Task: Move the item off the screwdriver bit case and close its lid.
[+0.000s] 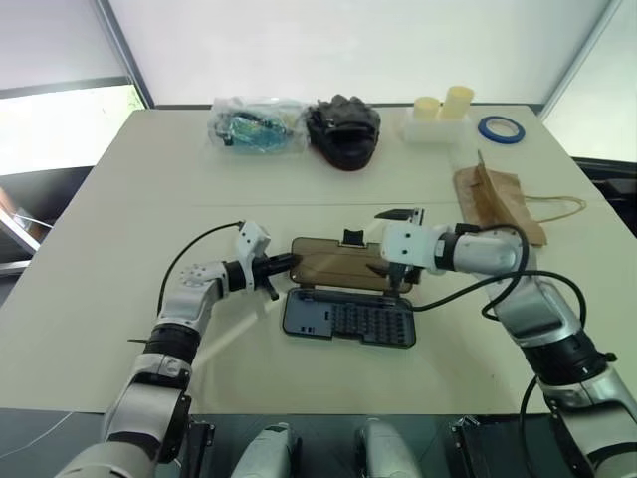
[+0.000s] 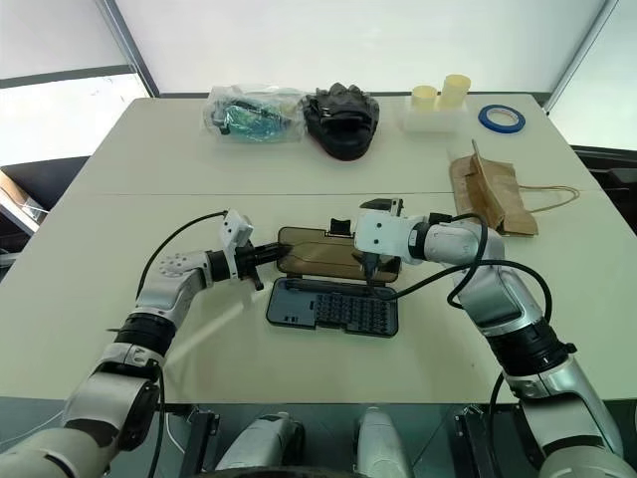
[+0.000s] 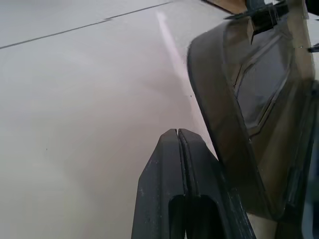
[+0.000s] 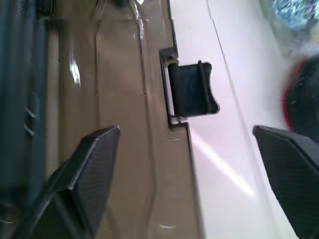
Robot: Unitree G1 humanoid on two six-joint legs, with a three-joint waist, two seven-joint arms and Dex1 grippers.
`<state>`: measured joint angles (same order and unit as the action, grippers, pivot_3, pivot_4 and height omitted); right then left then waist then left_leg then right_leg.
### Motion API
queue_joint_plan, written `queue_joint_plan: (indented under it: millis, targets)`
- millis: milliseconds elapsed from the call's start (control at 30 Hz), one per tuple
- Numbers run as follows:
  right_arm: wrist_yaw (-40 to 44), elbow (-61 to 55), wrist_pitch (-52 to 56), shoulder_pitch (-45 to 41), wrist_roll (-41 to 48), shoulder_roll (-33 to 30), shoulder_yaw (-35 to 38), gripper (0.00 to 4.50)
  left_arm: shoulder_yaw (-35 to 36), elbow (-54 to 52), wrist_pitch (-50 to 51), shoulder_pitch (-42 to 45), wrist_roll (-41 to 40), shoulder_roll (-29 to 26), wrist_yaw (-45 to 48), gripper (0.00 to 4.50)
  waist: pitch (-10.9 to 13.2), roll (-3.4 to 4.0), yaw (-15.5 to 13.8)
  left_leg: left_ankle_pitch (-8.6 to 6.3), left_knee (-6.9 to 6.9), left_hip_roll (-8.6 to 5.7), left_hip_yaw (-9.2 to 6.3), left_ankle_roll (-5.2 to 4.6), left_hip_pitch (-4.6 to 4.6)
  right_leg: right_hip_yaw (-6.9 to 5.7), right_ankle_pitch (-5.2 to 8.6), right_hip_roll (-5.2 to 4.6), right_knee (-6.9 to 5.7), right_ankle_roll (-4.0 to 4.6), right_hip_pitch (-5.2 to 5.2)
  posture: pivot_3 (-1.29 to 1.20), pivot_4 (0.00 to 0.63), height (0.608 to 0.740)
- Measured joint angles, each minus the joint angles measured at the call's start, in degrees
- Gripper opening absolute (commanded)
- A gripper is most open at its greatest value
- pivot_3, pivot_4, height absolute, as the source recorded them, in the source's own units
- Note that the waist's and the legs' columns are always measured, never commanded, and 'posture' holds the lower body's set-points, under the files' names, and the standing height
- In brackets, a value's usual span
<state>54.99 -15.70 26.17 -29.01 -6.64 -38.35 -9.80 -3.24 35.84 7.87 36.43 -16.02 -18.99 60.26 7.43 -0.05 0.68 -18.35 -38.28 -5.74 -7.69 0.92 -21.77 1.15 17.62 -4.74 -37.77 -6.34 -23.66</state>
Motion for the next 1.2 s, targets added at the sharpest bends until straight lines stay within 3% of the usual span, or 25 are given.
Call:
queue_joint_plan:
  millis: [200,400,533,633,767,867,1000,1100,1200]
  targets:
    - [2.73,-11.48,23.41,0.48,18.89,-1.06,16.1,4.44,0.53,-7.58,10.06,1.24,-5.57,-3.7,9.89,0.0,0.01,-0.03,0.08,0.0,-0.1,-0.02,-0.05,0.0,-0.39,0.0,0.0,-0.04,-0.27,0.0,-0.43,0.0,0.15,0.74]
    - [-0.69,-13.14,26.01,6.48,21.54,-3.41,17.44,4.44,-9.68,-24.05,9.77,-4.88,-3.68,-12.61,23.68,0.0,0.01,0.01,0.5,0.01,-0.01,-0.06,0.09,0.0,-0.42,0.11,0.0,-0.09,-0.32,0.0,-0.61,0.0,0.15,0.74]
    - [-1.49,-15.07,26.93,7.56,23.68,-6.09,18.01,4.44,-14.38,-27.56,6.17,-7.86,-0.56,-17.71,29.78,0.0,0.02,0.02,0.08,0.04,-0.04,-0.01,0.08,0.05,-0.42,0.11,0.0,-0.06,-0.33,0.01,-0.59,0.0,0.15,0.74]
    - [-1.82,-18.51,28.73,10.7,25.62,-8.49,17.87,4.44,-11.59,-26.76,12.52,-5.96,-2.32,-20.92,28.97,0.0,0.05,-0.02,-0.33,0.02,-0.3,-0.03,-0.02,0.01,-0.67,0.06,0.0,-0.03,-0.34,0.0,-0.65,0.0,0.15,0.74]
    - [-3.45,-24.6,32.74,12.88,29.53,-8.65,17.79,4.44,-1.61,-25.35,27.05,0.34,-10.04,-27.36,26.27,0.0,0.11,-0.12,0.38,-0.03,-0.5,0.0,-0.09,-0.07,-0.77,0.0,0.0,0.03,-0.43,0.0,-0.73,0.0,0.15,0.74]
    - [-5.73,-27.57,35.6,13.39,32.42,-7.31,17.06,3.59,5.54,-20.63,29.06,5.03,-11.84,-29.7,22.62,0.0,0.09,-0.08,0.38,-0.03,-0.51,-0.02,-0.1,-0.08,-0.67,0.03,0.0,0.03,-0.44,0.0,-0.67,0.0,0.15,0.74]
    - [-7.81,-28.88,37.26,13.59,35.96,-4.51,13.56,1.53,4.68,-11.36,22.24,9.14,-7.75,-25.05,18.88,0.0,0.12,-0.14,-0.63,-0.04,-0.74,-0.26,-0.24,-0.09,-0.74,-0.03,-0.01,-0.11,-0.45,-0.01,-0.56,0.0,0.15,0.74]
    - [-8.16,-28.41,37.56,16.32,39.59,-1.23,12.18,0.05,0.43,-3.13,14.46,14.63,-3.23,-17.52,18.55,0.0,0.15,-0.37,-1.74,-0.06,-0.88,-0.46,-0.44,-0.12,-0.77,-0.17,-0.01,-0.27,-0.44,-0.01,-0.42,0.0,0.15,0.74]
    - [-8.47,-28.05,37.39,18.74,40.78,-1.12,9.73,0.05,-3.25,4.83,6.78,18.59,1.21,-12.82,18.9,0.0,0.18,-0.44,-1.31,-0.09,-0.89,-0.55,-0.33,-0.19,-0.78,-0.17,-0.02,-0.35,-0.43,-0.02,-0.45,0.0,0.15,0.74]
